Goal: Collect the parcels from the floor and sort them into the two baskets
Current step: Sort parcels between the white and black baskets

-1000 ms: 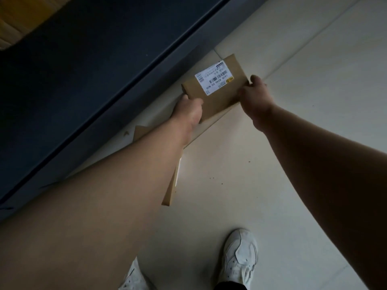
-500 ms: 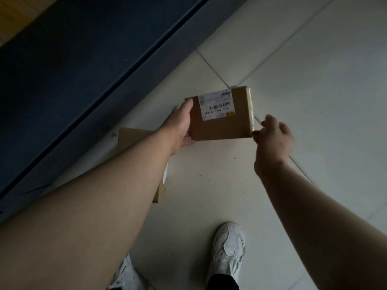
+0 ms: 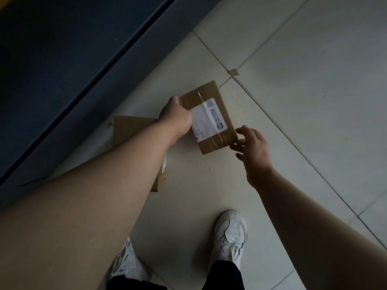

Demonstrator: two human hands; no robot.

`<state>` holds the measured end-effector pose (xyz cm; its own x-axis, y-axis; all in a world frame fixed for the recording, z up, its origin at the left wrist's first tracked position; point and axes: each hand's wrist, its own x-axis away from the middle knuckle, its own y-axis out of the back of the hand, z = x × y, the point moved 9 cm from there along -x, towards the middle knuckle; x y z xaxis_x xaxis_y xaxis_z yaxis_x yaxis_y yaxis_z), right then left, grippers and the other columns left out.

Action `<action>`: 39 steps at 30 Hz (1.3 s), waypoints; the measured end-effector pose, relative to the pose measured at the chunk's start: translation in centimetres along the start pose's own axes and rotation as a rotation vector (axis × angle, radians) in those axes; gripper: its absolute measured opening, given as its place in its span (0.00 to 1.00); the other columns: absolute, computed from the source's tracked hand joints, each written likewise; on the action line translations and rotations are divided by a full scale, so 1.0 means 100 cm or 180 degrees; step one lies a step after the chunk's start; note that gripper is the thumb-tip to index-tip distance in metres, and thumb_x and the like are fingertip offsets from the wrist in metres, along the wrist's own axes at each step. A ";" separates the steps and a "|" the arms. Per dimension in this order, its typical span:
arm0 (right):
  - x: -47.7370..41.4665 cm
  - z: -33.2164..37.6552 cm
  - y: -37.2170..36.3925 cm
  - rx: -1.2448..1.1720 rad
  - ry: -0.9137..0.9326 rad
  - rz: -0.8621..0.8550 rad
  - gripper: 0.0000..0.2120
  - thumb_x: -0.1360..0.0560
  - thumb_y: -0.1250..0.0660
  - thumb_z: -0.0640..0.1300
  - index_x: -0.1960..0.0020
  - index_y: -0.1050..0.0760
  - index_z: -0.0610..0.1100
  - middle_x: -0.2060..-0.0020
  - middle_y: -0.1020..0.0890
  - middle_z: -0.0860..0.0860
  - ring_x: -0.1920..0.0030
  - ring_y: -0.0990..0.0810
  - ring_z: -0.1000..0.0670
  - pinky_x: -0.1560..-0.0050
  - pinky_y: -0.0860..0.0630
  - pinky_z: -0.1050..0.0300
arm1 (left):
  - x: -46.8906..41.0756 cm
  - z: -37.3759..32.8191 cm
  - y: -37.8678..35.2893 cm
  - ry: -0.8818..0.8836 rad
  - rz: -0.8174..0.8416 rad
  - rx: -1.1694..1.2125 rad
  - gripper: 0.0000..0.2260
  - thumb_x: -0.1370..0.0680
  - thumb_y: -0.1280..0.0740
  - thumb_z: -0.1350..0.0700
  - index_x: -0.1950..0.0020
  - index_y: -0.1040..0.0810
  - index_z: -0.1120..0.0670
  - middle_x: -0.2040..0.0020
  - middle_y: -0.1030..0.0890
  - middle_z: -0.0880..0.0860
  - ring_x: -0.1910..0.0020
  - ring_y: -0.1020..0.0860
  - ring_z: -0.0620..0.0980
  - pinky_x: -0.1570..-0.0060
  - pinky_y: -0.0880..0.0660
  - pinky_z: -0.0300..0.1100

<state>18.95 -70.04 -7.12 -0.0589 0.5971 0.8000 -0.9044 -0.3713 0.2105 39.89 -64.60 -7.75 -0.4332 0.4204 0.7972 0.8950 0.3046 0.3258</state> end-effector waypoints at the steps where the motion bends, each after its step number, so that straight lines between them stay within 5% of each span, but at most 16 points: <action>1: 0.001 -0.003 -0.005 0.0131 0.0007 0.0081 0.11 0.18 0.42 0.46 0.48 0.23 0.44 0.53 0.21 0.47 0.51 0.21 0.47 0.57 0.27 0.58 | 0.003 -0.001 0.006 -0.0085 -0.0228 -0.0273 0.16 0.20 0.40 0.59 0.32 0.30 0.53 0.39 0.23 0.53 0.41 0.24 0.52 0.51 0.28 0.40; 4: 0.002 -0.009 -0.017 0.0531 -0.0028 0.0174 0.13 0.20 0.40 0.45 0.42 0.20 0.42 0.48 0.19 0.48 0.49 0.20 0.48 0.48 0.24 0.55 | 0.013 0.002 0.030 -0.0290 -0.0749 -0.0281 0.19 0.18 0.42 0.61 0.26 0.34 0.54 0.30 0.28 0.52 0.33 0.28 0.50 0.48 0.32 0.33; 8: -0.003 -0.005 -0.031 0.1090 0.0197 0.0026 0.19 0.25 0.36 0.53 0.36 0.23 0.47 0.36 0.25 0.45 0.44 0.23 0.49 0.39 0.24 0.49 | 0.034 0.025 0.083 -0.0678 -0.1573 -0.0919 0.20 0.20 0.38 0.60 0.28 0.31 0.54 0.29 0.30 0.54 0.30 0.32 0.54 0.34 0.34 0.42; 13: -0.008 -0.010 -0.068 0.0773 0.0017 0.0698 0.34 0.23 0.37 0.60 0.22 0.41 0.47 0.26 0.33 0.46 0.29 0.31 0.46 0.31 0.34 0.51 | 0.045 0.104 0.110 0.0519 -0.1391 -0.0977 0.38 0.25 0.30 0.46 0.22 0.47 0.53 0.24 0.43 0.55 0.27 0.39 0.58 0.33 0.33 0.55; 16: -0.005 -0.015 -0.093 0.0734 0.0013 0.1156 0.28 0.21 0.35 0.53 0.24 0.38 0.48 0.37 0.23 0.49 0.45 0.20 0.54 0.50 0.22 0.66 | 0.037 0.140 0.101 0.0957 -0.0955 -0.0181 0.40 0.29 0.28 0.41 0.24 0.42 0.53 0.29 0.32 0.55 0.34 0.29 0.58 0.39 0.29 0.50; 18: -0.005 -0.021 -0.099 0.0708 0.0002 0.1142 0.24 0.20 0.37 0.47 0.25 0.38 0.48 0.45 0.21 0.52 0.54 0.21 0.59 0.69 0.26 0.75 | 0.035 0.148 0.093 0.1011 -0.0738 0.0231 0.39 0.32 0.28 0.38 0.27 0.37 0.51 0.34 0.25 0.53 0.39 0.25 0.56 0.38 0.27 0.53; 22: 0.002 -0.024 -0.094 0.0594 -0.0050 0.0980 0.24 0.20 0.37 0.47 0.26 0.38 0.47 0.48 0.21 0.52 0.58 0.21 0.59 0.76 0.30 0.75 | 0.045 0.154 0.088 0.0971 -0.0596 0.0670 0.32 0.35 0.26 0.39 0.35 0.30 0.47 0.41 0.21 0.50 0.44 0.21 0.55 0.42 0.24 0.56; 28: 0.042 -0.007 -0.065 0.0480 -0.0001 0.0729 0.23 0.23 0.33 0.46 0.29 0.32 0.45 0.46 0.17 0.49 0.56 0.16 0.57 0.62 0.23 0.70 | 0.084 0.138 0.092 0.0773 -0.0478 0.1133 0.19 0.29 0.27 0.47 0.40 0.24 0.49 0.46 0.17 0.52 0.50 0.18 0.54 0.49 0.20 0.52; 33: 0.111 0.028 -0.037 0.0277 0.0084 0.0640 0.25 0.24 0.32 0.50 0.29 0.32 0.49 0.47 0.18 0.50 0.53 0.17 0.57 0.61 0.24 0.70 | 0.145 0.099 0.109 0.0843 -0.0082 0.1357 0.18 0.27 0.29 0.47 0.39 0.24 0.51 0.49 0.17 0.56 0.53 0.18 0.56 0.57 0.21 0.48; 37: 0.182 0.069 -0.018 0.0209 0.0164 0.0492 0.38 0.40 0.31 0.70 0.31 0.32 0.62 0.36 0.25 0.46 0.39 0.23 0.45 0.37 0.26 0.47 | 0.204 0.054 0.134 0.0859 0.0136 0.1519 0.21 0.29 0.27 0.45 0.39 0.25 0.49 0.49 0.18 0.58 0.51 0.19 0.60 0.54 0.21 0.55; 39: 0.214 0.092 -0.008 0.0140 0.0240 0.0417 0.37 0.41 0.31 0.71 0.33 0.32 0.65 0.36 0.26 0.46 0.37 0.25 0.44 0.34 0.29 0.42 | 0.238 0.028 0.148 0.0800 0.0225 0.1579 0.24 0.30 0.27 0.45 0.37 0.27 0.49 0.48 0.18 0.60 0.51 0.19 0.62 0.53 0.21 0.58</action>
<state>22.30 -63.49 15.03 -0.2082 0.5925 0.7782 -0.8675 -0.4793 0.1329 42.50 -47.70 14.59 -0.2810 0.2562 0.9249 0.7375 0.6743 0.0373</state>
